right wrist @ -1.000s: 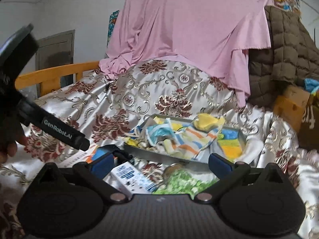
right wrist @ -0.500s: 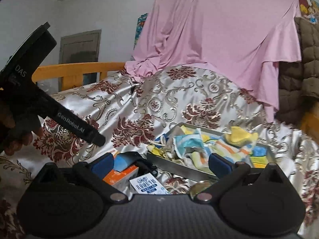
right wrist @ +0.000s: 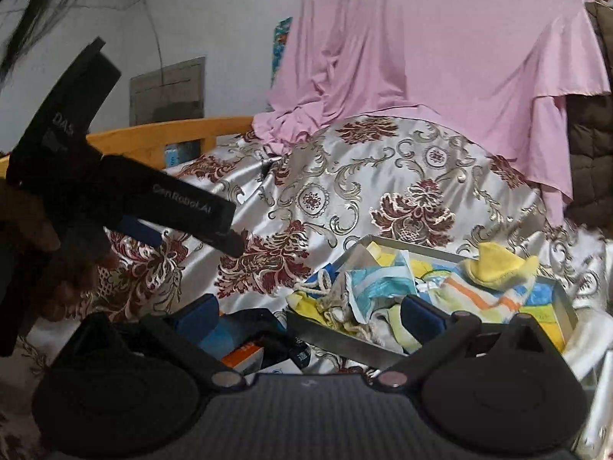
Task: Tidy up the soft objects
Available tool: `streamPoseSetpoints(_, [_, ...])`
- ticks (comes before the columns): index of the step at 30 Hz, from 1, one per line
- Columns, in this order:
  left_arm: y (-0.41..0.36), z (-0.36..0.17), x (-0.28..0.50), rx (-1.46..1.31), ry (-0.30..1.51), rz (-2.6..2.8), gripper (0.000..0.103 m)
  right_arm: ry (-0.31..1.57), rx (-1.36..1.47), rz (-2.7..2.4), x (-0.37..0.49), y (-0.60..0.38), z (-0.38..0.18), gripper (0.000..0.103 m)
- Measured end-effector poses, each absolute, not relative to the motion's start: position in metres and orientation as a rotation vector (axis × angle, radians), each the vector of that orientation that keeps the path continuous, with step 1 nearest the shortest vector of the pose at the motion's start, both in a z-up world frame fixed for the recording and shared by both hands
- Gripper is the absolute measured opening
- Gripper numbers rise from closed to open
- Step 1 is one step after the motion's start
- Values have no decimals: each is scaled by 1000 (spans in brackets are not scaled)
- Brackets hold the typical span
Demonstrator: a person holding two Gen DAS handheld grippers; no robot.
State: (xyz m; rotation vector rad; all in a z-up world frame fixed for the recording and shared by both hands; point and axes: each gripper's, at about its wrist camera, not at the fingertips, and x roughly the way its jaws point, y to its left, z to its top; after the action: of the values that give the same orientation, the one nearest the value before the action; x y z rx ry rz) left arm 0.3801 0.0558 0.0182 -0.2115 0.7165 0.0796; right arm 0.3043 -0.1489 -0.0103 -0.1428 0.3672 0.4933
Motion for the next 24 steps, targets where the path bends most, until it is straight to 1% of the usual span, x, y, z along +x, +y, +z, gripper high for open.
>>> streamPoseSetpoints(6, [61,13,387,-197,648,127,102,310,-196,611,322,-150,-17,103])
streamPoseSetpoints(13, [80,7,400,-287,578,194,102,221,-299,742,353,-134,-22,103])
streamPoseSetpoints(19, [84,-1,411,-333,584,207,102,217,-282,730,369,-119,-19,103])
streamPoseSetpoints(24, [84,-15,416,-334,636,177,102,241,-265,737,376,-130,-21,103])
